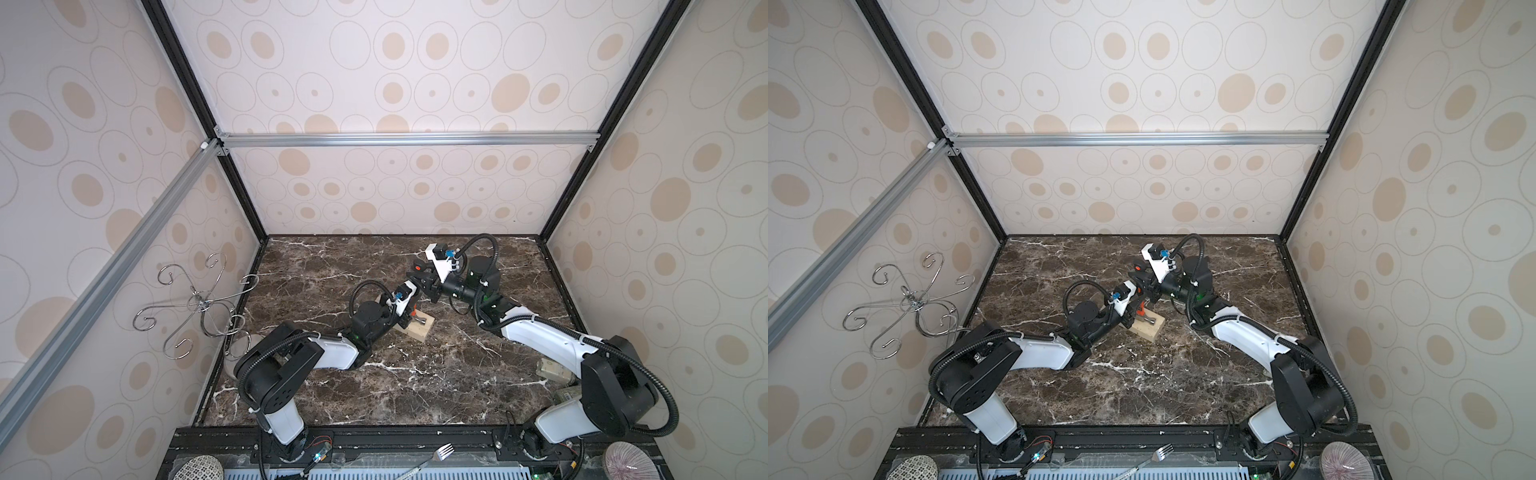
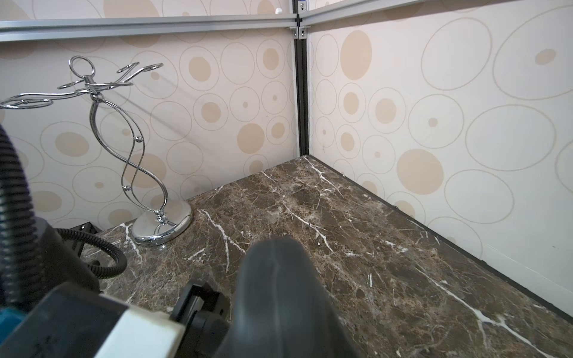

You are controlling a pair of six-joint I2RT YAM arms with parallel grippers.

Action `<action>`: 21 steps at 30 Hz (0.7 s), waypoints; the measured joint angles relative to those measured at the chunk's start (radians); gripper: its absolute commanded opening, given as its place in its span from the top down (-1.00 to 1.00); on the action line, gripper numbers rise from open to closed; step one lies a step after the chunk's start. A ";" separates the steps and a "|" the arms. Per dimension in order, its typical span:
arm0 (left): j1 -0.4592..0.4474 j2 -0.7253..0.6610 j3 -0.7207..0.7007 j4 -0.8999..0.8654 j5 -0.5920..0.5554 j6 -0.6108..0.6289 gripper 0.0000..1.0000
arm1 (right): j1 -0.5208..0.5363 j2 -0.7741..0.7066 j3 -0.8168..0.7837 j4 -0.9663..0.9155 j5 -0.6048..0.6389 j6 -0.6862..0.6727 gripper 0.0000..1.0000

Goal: Use a claw hammer to pull out a nail
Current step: Remove the nail from the mounting plate.

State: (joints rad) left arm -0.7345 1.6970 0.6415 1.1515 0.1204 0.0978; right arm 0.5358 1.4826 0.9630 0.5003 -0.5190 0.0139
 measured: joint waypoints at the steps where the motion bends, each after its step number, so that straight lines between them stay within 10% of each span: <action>1: -0.003 0.000 0.000 0.002 0.000 0.001 0.60 | 0.000 0.000 0.014 -0.028 0.001 0.001 0.32; 21: -0.018 0.002 -0.016 0.035 -0.009 0.006 0.60 | 0.000 -0.073 0.201 -0.507 0.004 -0.142 0.25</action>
State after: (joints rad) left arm -0.7528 1.6989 0.6254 1.1866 0.1116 0.1036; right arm 0.5358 1.4094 1.1637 -0.0063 -0.5148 -0.1280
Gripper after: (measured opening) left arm 0.216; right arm 0.374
